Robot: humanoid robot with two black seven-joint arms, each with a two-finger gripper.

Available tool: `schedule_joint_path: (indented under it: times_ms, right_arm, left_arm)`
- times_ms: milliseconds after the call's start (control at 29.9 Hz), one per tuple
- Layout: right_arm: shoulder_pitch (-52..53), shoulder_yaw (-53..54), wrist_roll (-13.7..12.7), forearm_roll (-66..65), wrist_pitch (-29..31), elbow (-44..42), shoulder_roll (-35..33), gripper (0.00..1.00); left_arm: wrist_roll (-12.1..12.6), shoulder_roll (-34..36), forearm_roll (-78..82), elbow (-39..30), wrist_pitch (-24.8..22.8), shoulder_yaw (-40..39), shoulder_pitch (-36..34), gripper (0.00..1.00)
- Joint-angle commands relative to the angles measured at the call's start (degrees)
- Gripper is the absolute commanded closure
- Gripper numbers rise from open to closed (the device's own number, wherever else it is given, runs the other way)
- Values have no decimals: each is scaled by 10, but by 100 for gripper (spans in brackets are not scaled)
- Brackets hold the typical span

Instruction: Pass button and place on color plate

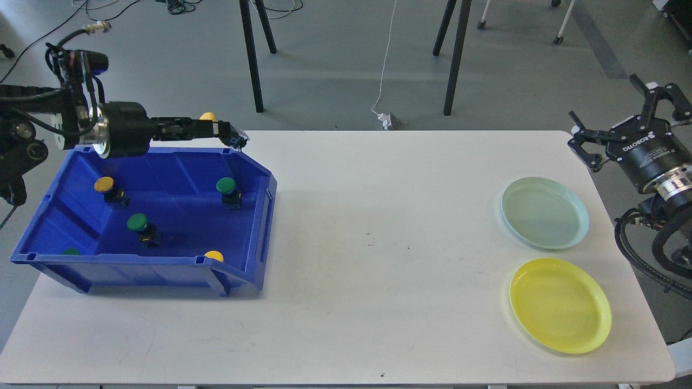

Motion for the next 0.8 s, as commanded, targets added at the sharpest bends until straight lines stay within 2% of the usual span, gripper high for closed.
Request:
schedule_joint_path:
  times_ms: [0,33,134,200,334,434,568,601,668,768]
  right_arm:
    - [-7,9,32,-108,0,83,-30,0]
    - [-10,10,50,-159,0,116,-36,0]
    - [-11,-2,80,-295,-80,206,-66,0]
    - [-6,-28,87,-342,-112,245,-78,0]
    - [35,-89,85,-341,-111,255,-82,0]
    - [72,-153,71,-325,-85,254,-71,0]
    - [158,-240,-16,-173,-14,243,-18,0]
    - [175,-252,-30,-144,0,231,-9,0]
    - [205,-273,-42,-113,0,207,8,0]
    - [245,-297,-44,-105,0,174,40,0]
  left_arm:
    - [0,9,-185,-77,0,-65,33,96]
    - [0,1,-230,-92,0,-67,40,96]
    - [0,-58,-306,-108,0,-67,57,96]
    - [0,-107,-310,-104,0,-65,72,96]
    - [0,-172,-294,-73,0,-36,90,96]
    - [0,-179,-282,-68,0,-28,85,95]
    - [0,-178,-275,-68,0,-25,85,95]
    - [0,-178,-270,-68,0,-25,86,95]
    - [0,-178,-261,-68,0,-25,85,95]
    - [0,-178,-258,-68,0,-25,85,95]
